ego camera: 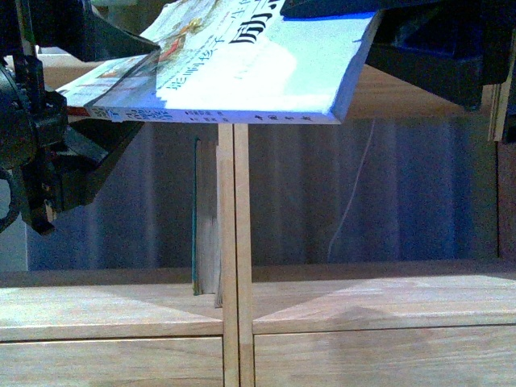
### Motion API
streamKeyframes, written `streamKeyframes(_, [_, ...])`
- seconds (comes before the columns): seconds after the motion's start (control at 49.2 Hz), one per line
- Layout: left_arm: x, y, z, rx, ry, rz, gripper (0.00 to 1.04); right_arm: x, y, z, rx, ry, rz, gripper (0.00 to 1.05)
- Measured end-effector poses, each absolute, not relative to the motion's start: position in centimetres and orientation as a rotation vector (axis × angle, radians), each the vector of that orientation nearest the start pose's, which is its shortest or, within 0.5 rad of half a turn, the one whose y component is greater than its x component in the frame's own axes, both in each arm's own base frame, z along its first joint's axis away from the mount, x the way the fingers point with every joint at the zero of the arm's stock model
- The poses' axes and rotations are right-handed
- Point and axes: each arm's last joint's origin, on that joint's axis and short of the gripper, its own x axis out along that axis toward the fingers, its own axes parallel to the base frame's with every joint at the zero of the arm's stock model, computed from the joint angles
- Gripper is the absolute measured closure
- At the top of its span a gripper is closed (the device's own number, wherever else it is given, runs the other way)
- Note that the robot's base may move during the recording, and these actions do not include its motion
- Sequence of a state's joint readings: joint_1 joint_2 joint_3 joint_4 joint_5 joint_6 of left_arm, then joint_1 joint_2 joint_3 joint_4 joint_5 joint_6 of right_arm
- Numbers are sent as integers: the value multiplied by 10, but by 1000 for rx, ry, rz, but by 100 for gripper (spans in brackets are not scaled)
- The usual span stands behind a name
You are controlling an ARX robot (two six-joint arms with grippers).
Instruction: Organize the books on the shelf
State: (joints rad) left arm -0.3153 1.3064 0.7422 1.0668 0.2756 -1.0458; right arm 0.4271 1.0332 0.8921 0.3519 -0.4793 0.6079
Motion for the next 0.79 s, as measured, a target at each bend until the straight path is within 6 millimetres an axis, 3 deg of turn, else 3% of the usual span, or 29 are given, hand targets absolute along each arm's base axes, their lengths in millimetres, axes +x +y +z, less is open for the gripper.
streamKeyframes(0.061, [258, -92, 325, -995, -166, -784, 63, 201, 106, 375, 559, 62, 935, 97])
streamKeyframes(0.325, [255, -91, 327, -1025, -161, -778, 92, 202, 106, 374, 572, 69, 928, 97])
streamKeyframes(0.467, [253, -90, 330, -1050, -157, -784, 97, 203, 106, 374, 582, 76, 926, 97])
streamKeyframes(0.751, [254, -92, 330, -1057, -140, -773, 98, 206, 106, 370, 591, 98, 894, 97])
streamKeyframes(0.792, [254, -92, 330, -1056, -138, -769, 98, 207, 106, 369, 588, 101, 877, 93])
